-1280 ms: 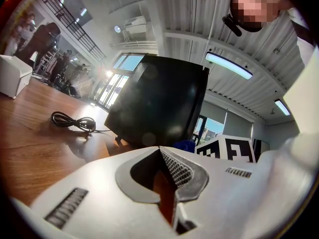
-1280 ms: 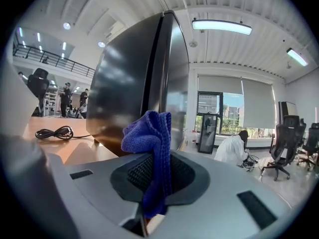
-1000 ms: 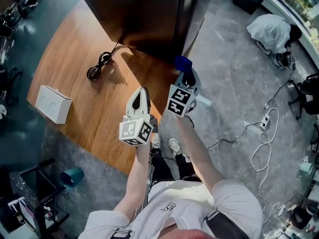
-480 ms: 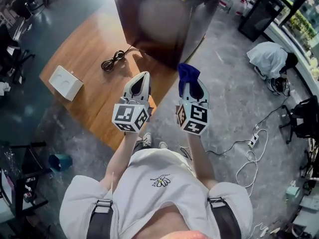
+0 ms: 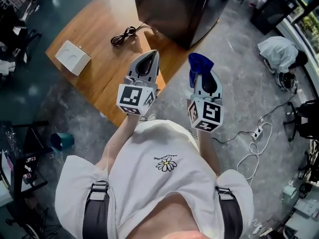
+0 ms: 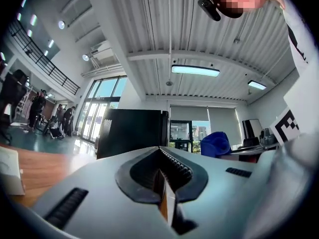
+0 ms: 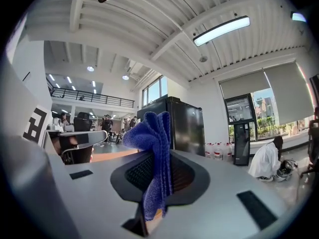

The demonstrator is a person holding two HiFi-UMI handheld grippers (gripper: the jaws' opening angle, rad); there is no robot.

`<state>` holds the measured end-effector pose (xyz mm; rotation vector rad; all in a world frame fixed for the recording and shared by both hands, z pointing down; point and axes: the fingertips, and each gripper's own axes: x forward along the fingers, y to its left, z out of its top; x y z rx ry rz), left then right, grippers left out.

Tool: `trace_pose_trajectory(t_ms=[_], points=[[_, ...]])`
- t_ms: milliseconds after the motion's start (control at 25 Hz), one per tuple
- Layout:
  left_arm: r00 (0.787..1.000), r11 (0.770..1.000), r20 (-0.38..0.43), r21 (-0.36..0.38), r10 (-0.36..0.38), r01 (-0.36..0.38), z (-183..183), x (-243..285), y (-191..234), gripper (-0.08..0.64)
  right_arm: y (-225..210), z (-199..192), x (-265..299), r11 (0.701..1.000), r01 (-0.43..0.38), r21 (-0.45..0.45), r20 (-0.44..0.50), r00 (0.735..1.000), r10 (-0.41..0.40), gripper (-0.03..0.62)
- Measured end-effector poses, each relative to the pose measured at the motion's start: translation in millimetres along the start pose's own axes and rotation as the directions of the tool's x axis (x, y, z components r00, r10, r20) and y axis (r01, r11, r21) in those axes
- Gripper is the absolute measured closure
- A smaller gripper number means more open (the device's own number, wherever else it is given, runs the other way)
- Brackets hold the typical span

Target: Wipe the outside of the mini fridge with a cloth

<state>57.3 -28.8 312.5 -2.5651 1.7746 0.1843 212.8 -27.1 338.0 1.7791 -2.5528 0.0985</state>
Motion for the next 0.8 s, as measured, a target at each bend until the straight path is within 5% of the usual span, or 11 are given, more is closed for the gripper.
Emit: trace_pose_trajectory(t_ms=[800], points=[[1.000,1.000,-0.011,-0.005,-0.024,0.024,-2.0,1.0,-11.3,0.555,3.4,6.1,-0.9,0.999,-0.037,-0.014,-0.008,0.999,0.037,0.531]])
